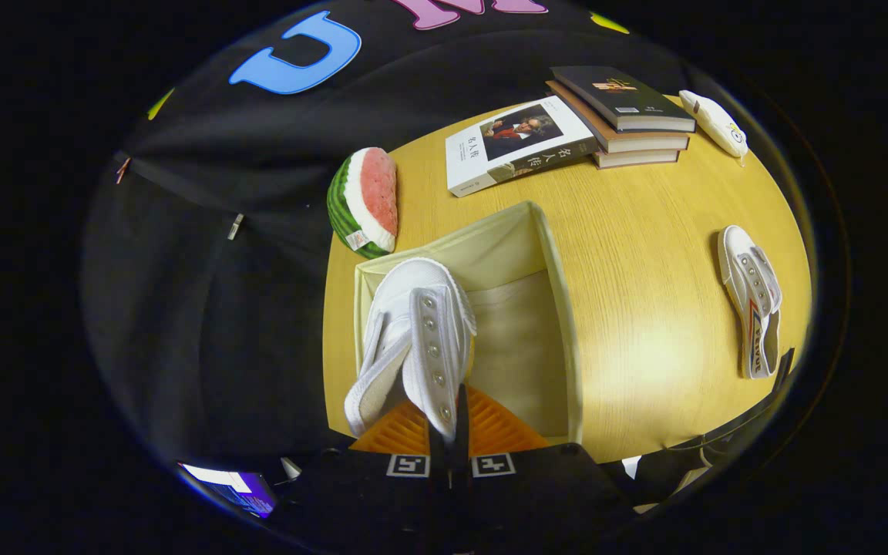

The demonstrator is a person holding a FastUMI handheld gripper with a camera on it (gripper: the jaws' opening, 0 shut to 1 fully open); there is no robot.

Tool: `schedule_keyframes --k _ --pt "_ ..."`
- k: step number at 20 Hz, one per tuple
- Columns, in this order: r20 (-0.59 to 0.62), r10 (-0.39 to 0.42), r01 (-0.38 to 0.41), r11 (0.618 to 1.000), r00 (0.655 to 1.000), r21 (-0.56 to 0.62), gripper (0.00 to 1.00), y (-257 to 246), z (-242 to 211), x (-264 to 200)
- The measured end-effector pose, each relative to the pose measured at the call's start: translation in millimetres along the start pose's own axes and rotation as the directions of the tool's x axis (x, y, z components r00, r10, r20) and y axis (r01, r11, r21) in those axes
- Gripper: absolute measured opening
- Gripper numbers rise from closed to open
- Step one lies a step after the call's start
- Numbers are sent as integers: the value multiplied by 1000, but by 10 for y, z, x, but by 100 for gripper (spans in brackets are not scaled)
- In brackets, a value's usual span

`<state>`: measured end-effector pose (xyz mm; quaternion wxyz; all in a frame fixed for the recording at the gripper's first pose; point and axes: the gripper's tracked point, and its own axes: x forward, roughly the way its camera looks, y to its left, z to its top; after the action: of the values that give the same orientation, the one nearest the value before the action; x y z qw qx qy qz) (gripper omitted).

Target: Open the storage box then place both shoes into the box .Put the left shoe in first, then the right shoe, with the right side of both shoes facing outward in a uniform manner.

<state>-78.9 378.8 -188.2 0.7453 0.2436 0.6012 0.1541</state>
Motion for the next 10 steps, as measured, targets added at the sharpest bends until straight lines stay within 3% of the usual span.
schedule_keyframes --k 10 --pt "-1 -91 91 996 996 -9 5 45 -75 383"
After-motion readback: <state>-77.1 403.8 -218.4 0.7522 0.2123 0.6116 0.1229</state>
